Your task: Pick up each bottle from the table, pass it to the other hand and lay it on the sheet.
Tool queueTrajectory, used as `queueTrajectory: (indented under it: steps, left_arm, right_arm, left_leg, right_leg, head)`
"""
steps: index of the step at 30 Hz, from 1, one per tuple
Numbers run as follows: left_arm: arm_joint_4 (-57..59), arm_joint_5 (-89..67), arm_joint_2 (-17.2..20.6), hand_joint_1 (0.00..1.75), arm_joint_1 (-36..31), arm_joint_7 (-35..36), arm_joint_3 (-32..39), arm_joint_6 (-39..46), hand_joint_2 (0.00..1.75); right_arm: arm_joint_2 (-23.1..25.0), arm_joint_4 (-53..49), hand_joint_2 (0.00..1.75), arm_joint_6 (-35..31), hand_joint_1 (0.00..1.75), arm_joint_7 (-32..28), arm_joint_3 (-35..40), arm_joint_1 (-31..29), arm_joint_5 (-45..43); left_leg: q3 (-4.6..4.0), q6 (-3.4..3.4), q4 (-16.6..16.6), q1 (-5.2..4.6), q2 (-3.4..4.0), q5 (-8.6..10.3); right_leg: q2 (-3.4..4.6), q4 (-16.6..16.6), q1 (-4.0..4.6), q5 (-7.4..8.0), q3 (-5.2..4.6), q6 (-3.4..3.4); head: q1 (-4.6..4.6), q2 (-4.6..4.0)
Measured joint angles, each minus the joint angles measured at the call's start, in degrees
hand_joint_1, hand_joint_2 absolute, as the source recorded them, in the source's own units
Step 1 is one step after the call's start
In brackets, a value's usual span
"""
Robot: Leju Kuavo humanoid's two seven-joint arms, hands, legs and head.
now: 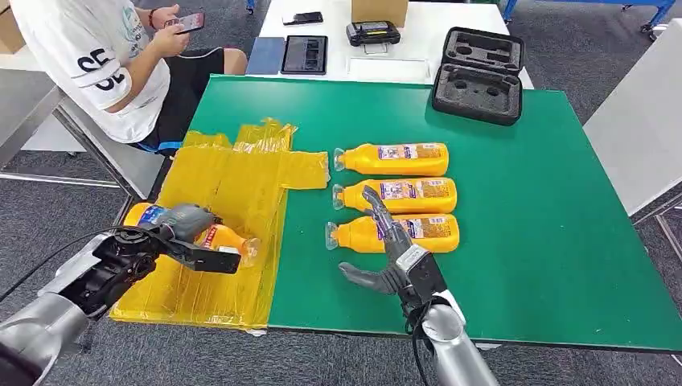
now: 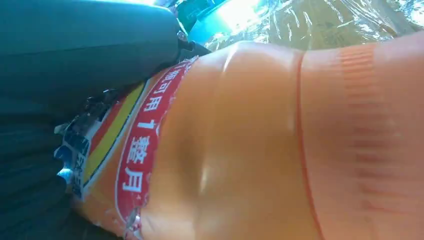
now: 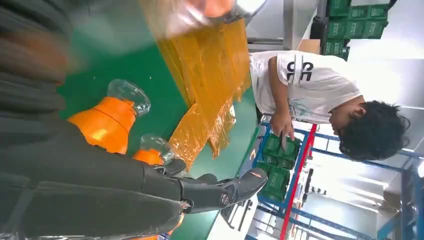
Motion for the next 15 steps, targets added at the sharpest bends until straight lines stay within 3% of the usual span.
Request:
queueTrajectory:
  steps: [2, 3, 4, 5, 10, 12, 15]
  left_arm:
    - [0.11, 0.77, -0.02, 1.36, -0.12, -0.94, 0.02, -0.99, 1.75]
    - [0.15, 1.42, -0.02, 1.19, -0.15, -1.48, 0.06, -1.46, 1.75]
    - [0.22, 1.92, -0.02, 0.86, -0.14, -1.92, 0.09, -1.75, 1.75]
    - [0.28, 2.16, -0.02, 0.75, -0.11, -2.14, 0.09, -1.79, 1.75]
    - [0.87, 2.4, -0.13, 0.75, 0.09, -2.38, 0.15, -1.09, 1.75]
    - [0.98, 2.4, -0.28, 0.07, 0.18, -2.36, 0.2, -0.9, 1.75]
    - [1.35, 2.4, -0.44, 0.0, 0.24, -2.27, 0.26, -0.59, 1.75]
  right_arm:
    - [0.0, 0.0, 1.75, 0.02, 0.0, 0.02, 0.02, 0.08, 0.0]
    - [0.0, 0.0, 1.75, 0.09, 0.0, 0.09, 0.02, 0.18, 0.0]
    - [0.0, 0.0, 1.75, 0.17, 0.0, 0.15, 0.02, 0.29, 0.0]
    - [0.02, 0.0, 1.75, 0.22, 0.0, 0.24, 0.07, 0.37, 0.0]
    - [0.48, 0.26, 1.75, 0.37, 0.0, 0.81, 0.13, 0.06, 0.02]
    - [0.59, 0.46, 1.75, 0.37, 0.0, 0.94, 0.18, -0.11, 0.02]
    - [0.81, 0.74, 1.75, 0.37, 0.0, 0.96, 0.17, -0.19, 0.02]
  left_leg:
    - [0.0, 0.0, 0.0, 0.0, 0.0, 0.0]
    - [0.0, 0.0, 0.0, 0.0, 0.0, 0.0]
    - [0.0, 0.0, 0.0, 0.0, 0.0, 0.0]
    - [0.0, 0.0, 0.0, 0.0, 0.0, 0.0]
    - [0.02, -0.01, 0.0, 0.0, -0.01, 0.0]
    - [0.04, -0.01, -0.01, 0.0, -0.06, 0.0]
    - [0.08, -0.02, -0.01, 0.0, -0.06, 0.0]
  right_leg:
    - [0.0, 0.0, 0.0, 0.0, 0.01, 0.0]
    - [0.0, 0.0, 0.0, 0.0, 0.01, 0.0]
    - [0.0, 0.01, 0.0, 0.0, 0.01, 0.0]
    - [0.0, 0.01, 0.01, 0.0, 0.01, 0.0]
    - [-0.01, 0.01, 0.0, -0.01, 0.05, 0.0]
    - [-0.03, 0.01, 0.0, -0.01, 0.08, -0.01]
    - [-0.03, 0.01, 0.01, -0.01, 0.11, -0.01]
  head:
    - [0.02, 0.0]
    - [0.0, 0.0]
    - [0.0, 0.0]
    - [0.02, 0.0]
    - [0.0, 0.0]
    - [0.0, 0.0]
    - [0.0, 0.0]
